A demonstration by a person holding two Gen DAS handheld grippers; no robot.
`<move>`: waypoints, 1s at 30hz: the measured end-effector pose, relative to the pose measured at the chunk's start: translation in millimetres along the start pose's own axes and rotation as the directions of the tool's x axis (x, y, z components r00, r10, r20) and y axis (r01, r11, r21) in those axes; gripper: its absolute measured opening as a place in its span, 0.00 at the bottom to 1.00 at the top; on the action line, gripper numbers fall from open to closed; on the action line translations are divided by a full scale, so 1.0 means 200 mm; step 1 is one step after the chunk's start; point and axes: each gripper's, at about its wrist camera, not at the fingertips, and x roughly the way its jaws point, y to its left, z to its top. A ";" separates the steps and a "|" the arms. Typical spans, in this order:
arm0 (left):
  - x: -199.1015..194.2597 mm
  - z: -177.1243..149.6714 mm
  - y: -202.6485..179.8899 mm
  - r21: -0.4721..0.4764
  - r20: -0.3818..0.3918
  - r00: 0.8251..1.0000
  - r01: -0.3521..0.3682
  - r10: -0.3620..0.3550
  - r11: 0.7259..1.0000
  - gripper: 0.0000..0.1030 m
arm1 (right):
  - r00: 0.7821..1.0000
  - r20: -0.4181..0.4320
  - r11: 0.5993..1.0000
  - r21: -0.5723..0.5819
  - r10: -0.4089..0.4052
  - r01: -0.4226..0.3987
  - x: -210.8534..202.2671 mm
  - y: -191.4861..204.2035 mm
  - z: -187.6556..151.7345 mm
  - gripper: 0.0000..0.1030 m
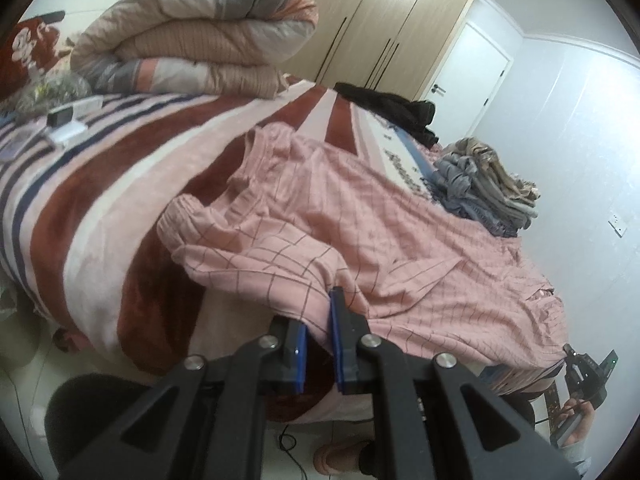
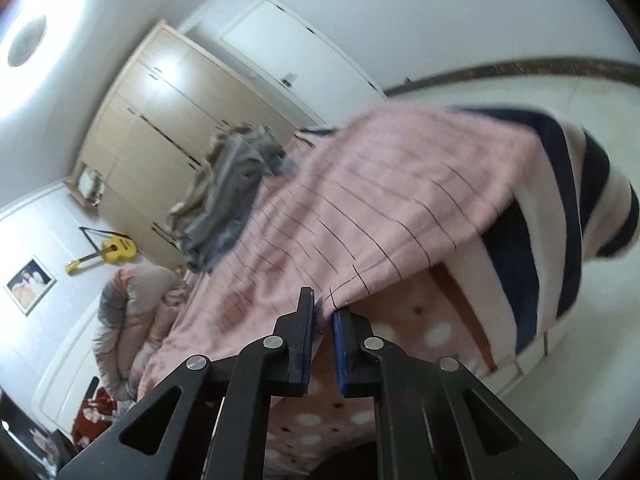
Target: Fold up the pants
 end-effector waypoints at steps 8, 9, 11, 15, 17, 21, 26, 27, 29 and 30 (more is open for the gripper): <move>-0.06 0.19 -0.07 0.055 0.079 0.996 0.040 -0.044 0.998 0.07 | 0.999 0.028 0.991 -0.132 0.033 -0.029 0.01 0.24 0.21 0.03; -0.06 0.23 -0.09 0.065 0.092 0.994 0.048 -0.054 0.997 0.07 | 0.999 0.031 0.989 -0.143 0.040 -0.036 0.02 0.27 0.24 0.03; -0.06 0.29 -0.11 0.085 0.114 0.992 0.052 -0.061 0.995 0.07 | 0.998 0.034 0.986 -0.159 0.052 -0.046 0.05 0.33 0.30 0.03; -0.03 0.45 -0.16 0.128 0.148 0.987 0.041 -0.060 0.991 0.07 | 0.999 0.030 0.969 -0.247 0.027 -0.019 0.14 0.50 0.44 0.02; 0.02 0.54 -0.19 0.155 0.155 0.987 0.022 -0.046 0.988 0.07 | 1.000 0.011 0.951 -0.308 -0.007 0.010 0.24 0.59 0.52 0.02; 0.18 0.73 -0.21 0.171 0.125 0.992 -0.015 -0.006 0.985 0.07 | 0.998 -0.038 0.933 -0.357 -0.058 0.041 0.45 0.69 0.62 0.02; 0.48 0.91 -0.18 0.160 0.054 0.998 -0.051 0.042 0.986 0.07 | 0.981 -0.108 0.908 -0.406 -0.163 0.106 0.76 0.73 0.73 0.02; 0.55 0.94 -0.17 0.157 0.035 0.998 -0.058 0.054 0.986 0.07 | 0.975 -0.122 0.902 -0.416 -0.185 0.120 0.82 0.73 0.74 0.02; 0.69 0.99 -0.15 0.156 -0.012 0.997 -0.072 0.075 0.985 0.07 | 0.960 -0.156 0.888 -0.435 -0.234 0.146 0.94 0.72 0.74 0.02; 0.77 1.01 -0.15 0.156 -0.036 0.996 -0.077 0.084 0.985 0.07 | 0.950 -0.170 0.880 -0.447 -0.261 0.162 1.00 0.71 0.74 0.02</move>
